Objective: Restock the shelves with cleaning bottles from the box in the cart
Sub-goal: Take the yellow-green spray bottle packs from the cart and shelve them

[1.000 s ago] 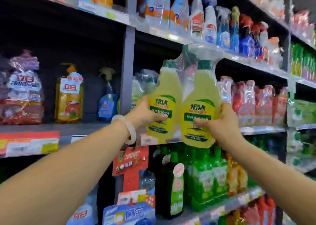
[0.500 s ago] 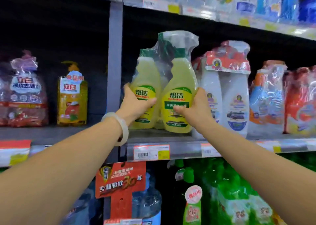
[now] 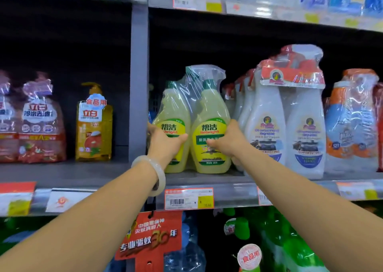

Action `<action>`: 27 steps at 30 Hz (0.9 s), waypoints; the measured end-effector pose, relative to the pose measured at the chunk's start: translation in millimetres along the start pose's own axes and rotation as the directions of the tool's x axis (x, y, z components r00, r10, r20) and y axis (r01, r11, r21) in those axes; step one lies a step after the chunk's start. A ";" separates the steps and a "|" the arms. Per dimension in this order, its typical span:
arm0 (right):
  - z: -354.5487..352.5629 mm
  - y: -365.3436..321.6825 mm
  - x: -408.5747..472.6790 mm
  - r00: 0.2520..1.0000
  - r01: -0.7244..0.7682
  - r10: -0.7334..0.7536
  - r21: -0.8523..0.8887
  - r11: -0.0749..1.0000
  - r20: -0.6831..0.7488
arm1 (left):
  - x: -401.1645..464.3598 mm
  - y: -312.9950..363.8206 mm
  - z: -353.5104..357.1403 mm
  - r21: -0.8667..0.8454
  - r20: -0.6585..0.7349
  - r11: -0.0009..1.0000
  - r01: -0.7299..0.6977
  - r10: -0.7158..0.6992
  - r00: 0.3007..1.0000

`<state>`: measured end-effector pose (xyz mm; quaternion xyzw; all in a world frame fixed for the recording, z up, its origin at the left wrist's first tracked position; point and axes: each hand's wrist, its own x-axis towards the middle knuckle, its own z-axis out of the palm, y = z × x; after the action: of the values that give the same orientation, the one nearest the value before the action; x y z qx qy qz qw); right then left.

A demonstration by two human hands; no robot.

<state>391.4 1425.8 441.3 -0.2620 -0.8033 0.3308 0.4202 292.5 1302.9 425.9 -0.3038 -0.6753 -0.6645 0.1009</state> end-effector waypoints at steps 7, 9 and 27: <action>2.4 -1.3 12.8 0.999 -0.012 0.017 -0.096 0.995 0.044 | -1.2 -6.2 -1.4 0.090 0.021 0.996 0.008 -0.010 1.000; -0.4 -5.7 13.4 0.997 -0.020 0.032 -0.180 0.984 0.066 | -1.6 -6.6 -1.6 0.094 0.013 0.996 0.008 -0.010 1.000; 33.5 8.7 0.1 0.987 0.067 -0.085 -0.137 0.988 -0.136 | -9.4 -5.9 0.6 -0.010 -0.006 0.998 0.068 -0.068 0.998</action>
<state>364.2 1421.1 420.5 -0.2812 -0.8009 0.2411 0.4704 296.9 1301.3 415.8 -0.2791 -0.6815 -0.6719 0.0788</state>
